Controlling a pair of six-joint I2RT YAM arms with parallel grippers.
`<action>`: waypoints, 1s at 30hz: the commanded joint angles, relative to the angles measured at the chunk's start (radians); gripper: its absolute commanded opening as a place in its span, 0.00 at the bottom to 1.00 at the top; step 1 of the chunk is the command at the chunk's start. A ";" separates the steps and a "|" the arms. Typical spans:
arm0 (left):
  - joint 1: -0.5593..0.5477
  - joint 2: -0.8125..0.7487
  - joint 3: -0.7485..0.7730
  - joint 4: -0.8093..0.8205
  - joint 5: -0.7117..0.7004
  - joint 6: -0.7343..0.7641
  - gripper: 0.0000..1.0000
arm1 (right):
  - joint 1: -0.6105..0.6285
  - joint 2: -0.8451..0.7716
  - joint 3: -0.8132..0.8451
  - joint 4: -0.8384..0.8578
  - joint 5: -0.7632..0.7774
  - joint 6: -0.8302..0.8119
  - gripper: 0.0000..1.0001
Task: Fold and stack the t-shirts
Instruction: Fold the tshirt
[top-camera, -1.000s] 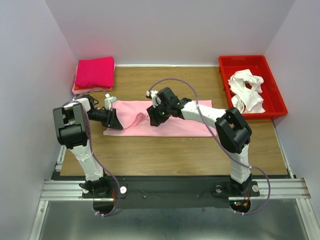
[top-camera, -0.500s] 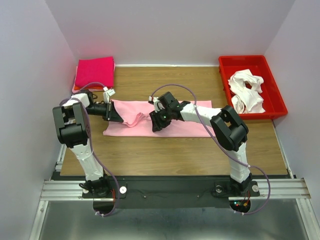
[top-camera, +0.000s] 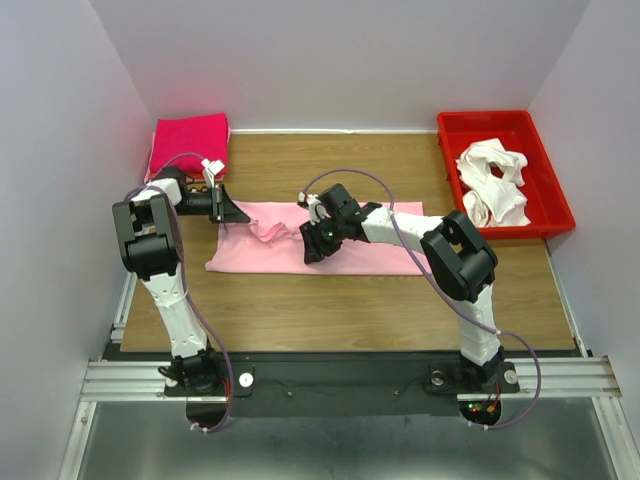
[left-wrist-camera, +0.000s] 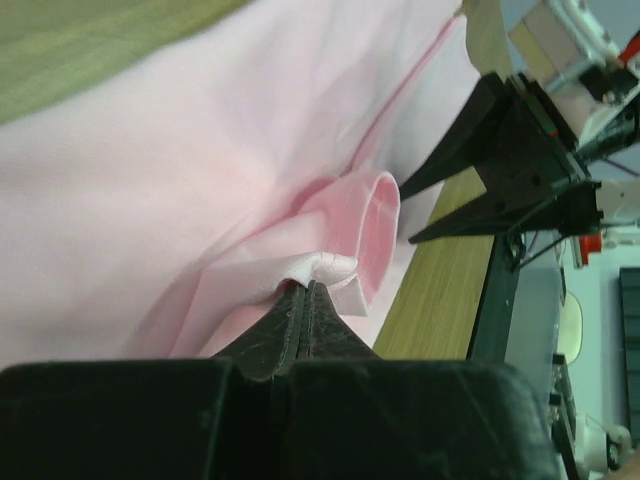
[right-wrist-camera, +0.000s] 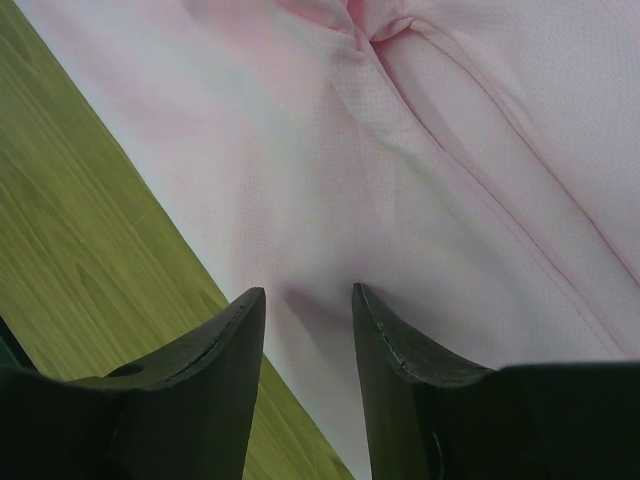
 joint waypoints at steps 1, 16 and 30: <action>-0.001 -0.031 0.020 0.235 0.056 -0.218 0.00 | 0.003 0.012 -0.034 -0.042 0.000 -0.001 0.47; 0.025 -0.148 -0.069 0.532 -0.057 -0.391 0.51 | 0.004 -0.034 -0.039 -0.046 -0.025 0.010 0.47; 0.007 -0.312 -0.276 0.467 -0.133 -0.250 0.21 | -0.022 -0.028 0.203 -0.042 -0.094 0.058 0.40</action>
